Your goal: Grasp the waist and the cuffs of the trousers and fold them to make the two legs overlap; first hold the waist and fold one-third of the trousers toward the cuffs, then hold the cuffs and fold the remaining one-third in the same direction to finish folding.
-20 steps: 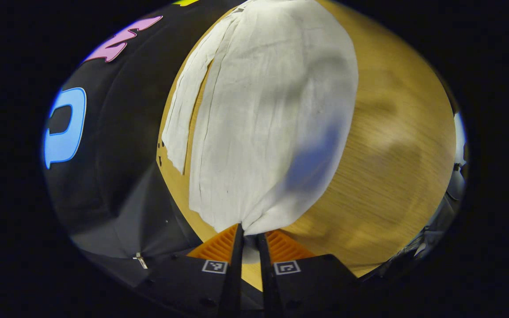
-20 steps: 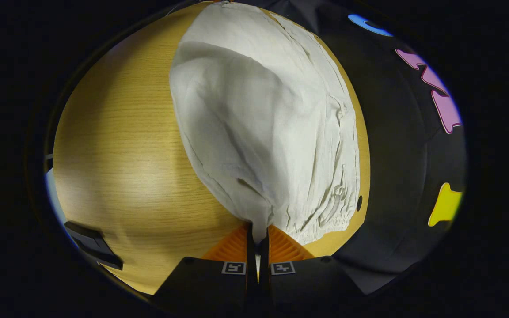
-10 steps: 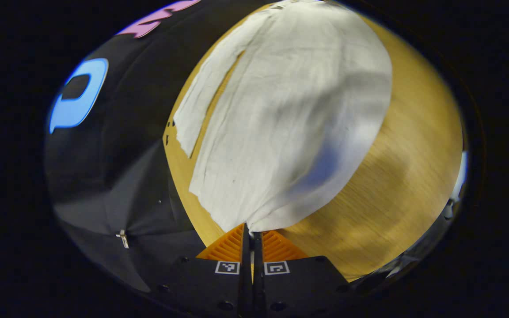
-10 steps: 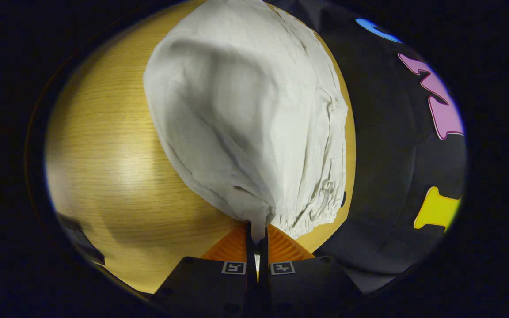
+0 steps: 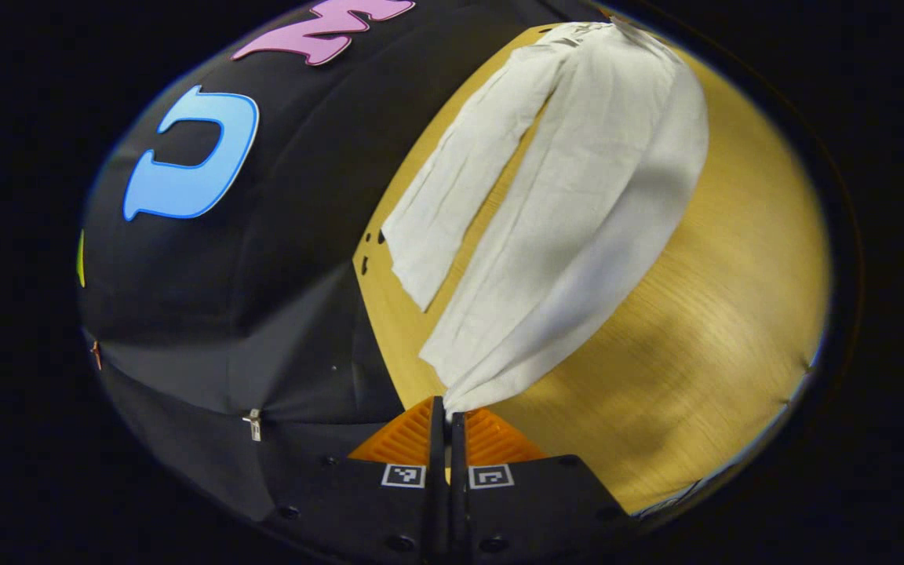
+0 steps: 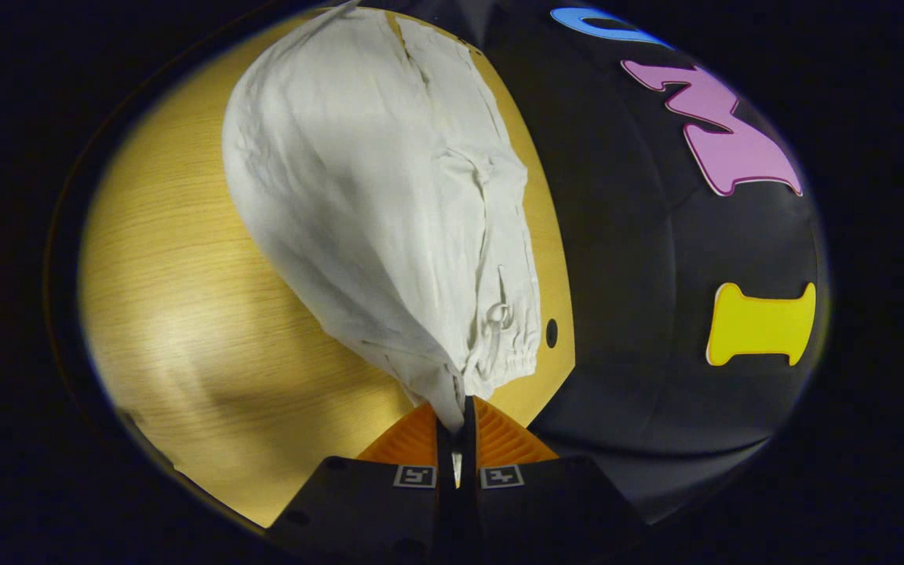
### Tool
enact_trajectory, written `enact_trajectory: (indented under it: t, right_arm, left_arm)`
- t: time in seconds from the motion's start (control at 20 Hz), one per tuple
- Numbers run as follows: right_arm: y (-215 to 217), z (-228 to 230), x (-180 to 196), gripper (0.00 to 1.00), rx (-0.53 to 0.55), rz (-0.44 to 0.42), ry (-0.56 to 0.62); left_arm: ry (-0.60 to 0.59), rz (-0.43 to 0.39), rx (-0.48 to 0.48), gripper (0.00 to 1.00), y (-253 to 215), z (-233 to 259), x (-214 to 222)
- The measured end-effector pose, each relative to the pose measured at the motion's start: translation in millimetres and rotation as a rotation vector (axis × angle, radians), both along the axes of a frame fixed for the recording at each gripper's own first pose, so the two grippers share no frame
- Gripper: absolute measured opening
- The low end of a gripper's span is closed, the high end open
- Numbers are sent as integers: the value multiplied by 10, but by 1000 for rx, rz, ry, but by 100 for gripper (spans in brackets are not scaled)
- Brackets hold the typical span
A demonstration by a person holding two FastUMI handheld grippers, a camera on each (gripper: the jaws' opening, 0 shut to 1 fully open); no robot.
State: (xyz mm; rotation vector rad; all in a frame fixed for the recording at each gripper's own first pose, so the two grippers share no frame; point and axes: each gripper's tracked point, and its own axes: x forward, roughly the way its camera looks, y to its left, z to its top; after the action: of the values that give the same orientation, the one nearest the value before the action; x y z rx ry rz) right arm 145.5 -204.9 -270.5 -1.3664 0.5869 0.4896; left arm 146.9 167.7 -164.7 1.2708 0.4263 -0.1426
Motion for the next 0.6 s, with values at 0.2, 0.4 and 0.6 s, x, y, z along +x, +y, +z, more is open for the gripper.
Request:
enact_trajectory:
  t: [0.2, 0.4, 0.6]
  right_arm:
    - [0, 276, 317, 5, 28, -36, -68]
    - [24, 455, 691, 5, 76, -79, -125]
    - [51, 622, 1123, 5, 126, -152, -183]
  left_arm:
    - [-21, -20, 36, 6, -8, 284, 291]
    - [-64, -37, 52, 6, -114, 596, 676]
    - [-108, -52, 33, 6, -267, 929, 1183]
